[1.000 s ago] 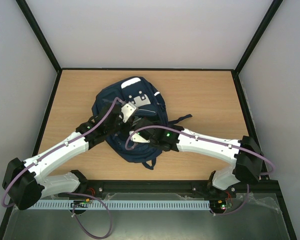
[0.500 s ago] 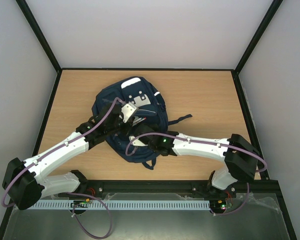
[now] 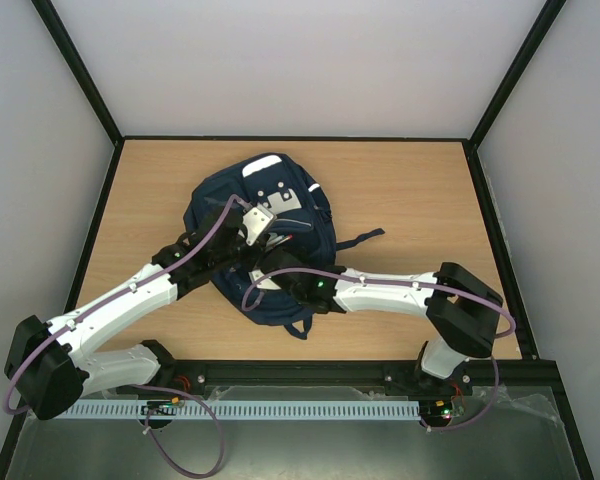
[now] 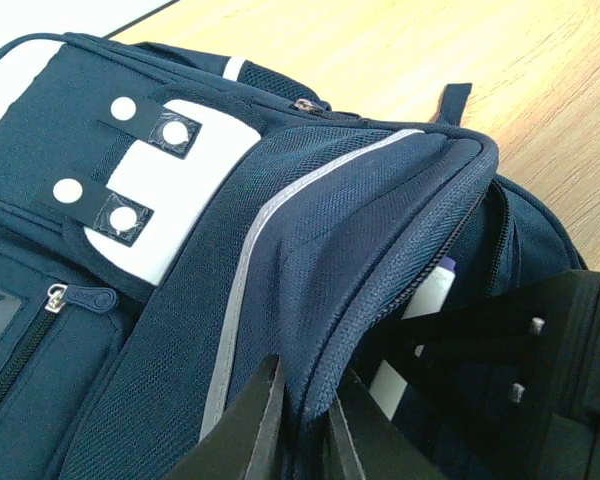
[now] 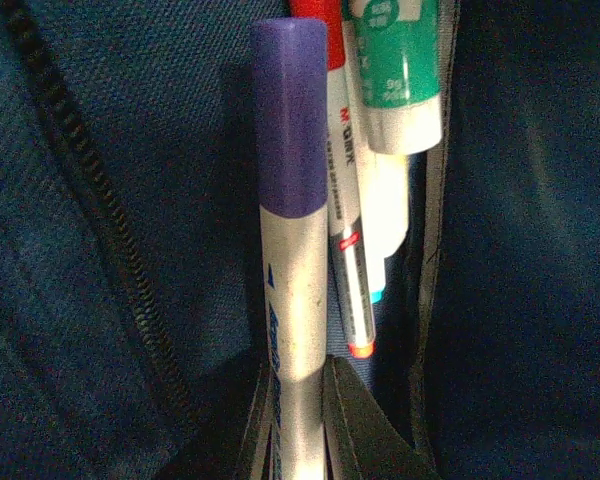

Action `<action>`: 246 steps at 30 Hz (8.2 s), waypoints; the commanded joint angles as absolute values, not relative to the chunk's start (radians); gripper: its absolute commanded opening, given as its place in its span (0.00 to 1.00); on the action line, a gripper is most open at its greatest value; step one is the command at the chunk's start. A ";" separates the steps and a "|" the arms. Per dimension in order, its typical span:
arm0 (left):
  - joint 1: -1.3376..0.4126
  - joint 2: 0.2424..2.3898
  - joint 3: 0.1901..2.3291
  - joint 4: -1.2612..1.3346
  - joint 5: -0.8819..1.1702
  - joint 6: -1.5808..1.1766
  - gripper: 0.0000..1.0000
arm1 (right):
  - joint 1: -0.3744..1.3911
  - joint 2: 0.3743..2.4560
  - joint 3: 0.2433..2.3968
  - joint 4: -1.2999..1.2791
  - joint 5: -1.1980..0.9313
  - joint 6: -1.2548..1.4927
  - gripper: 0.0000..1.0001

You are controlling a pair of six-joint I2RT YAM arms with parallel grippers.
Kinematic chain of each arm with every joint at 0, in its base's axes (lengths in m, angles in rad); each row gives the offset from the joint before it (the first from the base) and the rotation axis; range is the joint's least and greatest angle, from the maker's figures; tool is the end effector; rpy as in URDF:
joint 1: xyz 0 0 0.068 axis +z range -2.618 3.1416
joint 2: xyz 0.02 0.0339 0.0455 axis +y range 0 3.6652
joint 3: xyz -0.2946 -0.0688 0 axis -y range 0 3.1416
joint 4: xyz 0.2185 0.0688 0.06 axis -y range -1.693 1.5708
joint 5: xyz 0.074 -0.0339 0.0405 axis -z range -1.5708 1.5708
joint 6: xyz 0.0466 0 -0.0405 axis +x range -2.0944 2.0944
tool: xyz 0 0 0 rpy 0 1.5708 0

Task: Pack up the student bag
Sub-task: Place the stationery in the student bag, then zip the student bag at the center of the board.

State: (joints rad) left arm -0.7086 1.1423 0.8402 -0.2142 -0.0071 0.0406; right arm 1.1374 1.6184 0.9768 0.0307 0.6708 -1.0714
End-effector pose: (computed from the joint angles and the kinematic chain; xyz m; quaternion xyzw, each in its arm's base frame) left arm 0.1740 -0.1487 0.3142 0.3145 0.8049 -0.1620 0.4764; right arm 0.1672 0.2923 0.2617 -0.6798 0.5124 -0.2774 0.4454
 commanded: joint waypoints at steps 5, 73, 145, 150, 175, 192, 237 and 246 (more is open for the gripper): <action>-0.715 1.135 0.861 -0.152 0.000 0.032 0.11 | 1.112 1.653 0.957 0.151 0.680 -1.132 0.14; -0.175 1.114 0.608 -0.066 -0.072 -0.841 1.00 | 0.403 1.608 1.151 -0.233 -0.418 -0.067 0.59; -0.728 1.175 0.444 0.226 -0.087 -0.285 0.54 | 0.411 1.369 1.296 -0.678 -0.219 -0.386 0.47; -0.749 1.240 0.457 0.219 -0.177 -0.244 0.50 | 0.422 1.465 1.251 -0.550 -0.511 -0.395 0.42; -0.773 1.402 0.420 0.491 -0.029 -0.064 0.61 | 0.415 1.809 1.207 -0.405 -0.101 -0.263 0.34; -0.750 0.920 0.254 0.334 -0.135 -0.305 0.48 | 0.416 1.726 1.182 -0.409 -0.127 -0.279 0.35; -0.583 1.484 0.363 0.668 0.300 -0.019 0.47 | 0.416 1.718 1.145 -0.418 -0.199 -0.292 0.36; -0.586 1.472 0.370 0.615 0.272 -0.052 0.42 | 0.416 1.723 1.143 -0.420 -0.204 -0.295 0.36</action>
